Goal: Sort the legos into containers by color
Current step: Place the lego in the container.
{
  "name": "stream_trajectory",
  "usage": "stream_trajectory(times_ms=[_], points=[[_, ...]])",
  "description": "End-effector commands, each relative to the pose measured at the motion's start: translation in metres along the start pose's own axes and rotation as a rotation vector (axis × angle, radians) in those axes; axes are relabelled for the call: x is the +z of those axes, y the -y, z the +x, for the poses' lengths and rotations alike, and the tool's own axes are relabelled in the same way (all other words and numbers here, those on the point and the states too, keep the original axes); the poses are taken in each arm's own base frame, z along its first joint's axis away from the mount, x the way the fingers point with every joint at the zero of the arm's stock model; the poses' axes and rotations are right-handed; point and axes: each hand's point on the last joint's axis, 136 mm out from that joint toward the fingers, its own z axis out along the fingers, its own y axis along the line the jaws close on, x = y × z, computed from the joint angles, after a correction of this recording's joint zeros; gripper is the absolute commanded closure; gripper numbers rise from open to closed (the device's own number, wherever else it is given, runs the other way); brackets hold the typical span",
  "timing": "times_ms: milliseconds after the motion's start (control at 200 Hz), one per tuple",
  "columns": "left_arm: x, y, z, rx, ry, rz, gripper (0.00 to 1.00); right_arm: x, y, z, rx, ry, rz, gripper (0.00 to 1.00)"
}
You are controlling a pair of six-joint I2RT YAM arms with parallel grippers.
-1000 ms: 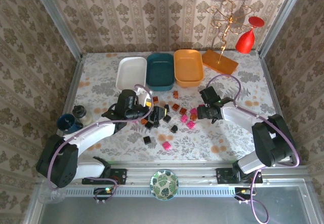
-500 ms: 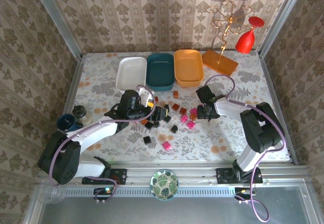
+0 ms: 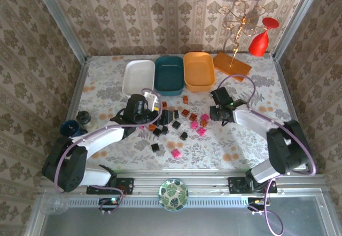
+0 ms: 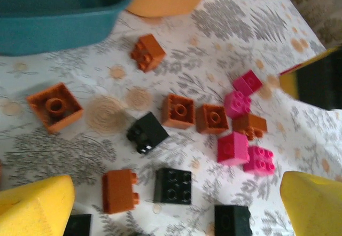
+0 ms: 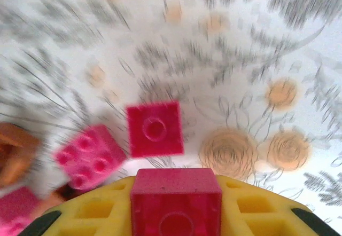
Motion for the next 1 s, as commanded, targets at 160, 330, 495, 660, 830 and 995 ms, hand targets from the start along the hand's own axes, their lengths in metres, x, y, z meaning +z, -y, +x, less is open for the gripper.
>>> stream_trajectory(times_ms=[160,330,495,660,830,995], points=[[-0.001,-0.004,-0.037,-0.076,0.104,0.013,0.0,0.001,-0.057,-0.133,0.061,0.345,-0.191,0.67],[-0.007,-0.003,-0.035,-0.079,0.111,0.005,0.0,0.06,-0.064,-0.197,0.12,0.381,-0.126,0.66],[-0.012,-0.008,-0.019,-0.074,0.04,-0.04,0.0,0.111,-0.059,-0.234,0.213,0.357,-0.143,0.6],[-0.029,-0.033,0.007,-0.046,-0.05,-0.2,0.0,0.089,-0.068,-0.259,0.161,0.361,-0.203,0.31],[-0.056,-0.057,0.023,-0.022,-0.068,-0.333,0.02,0.008,-0.089,-0.24,0.069,0.409,-0.365,0.21],[-0.039,-0.073,0.017,-0.012,-0.111,-0.366,0.05,-0.036,-0.104,-0.164,-0.003,0.39,-0.434,0.18]])
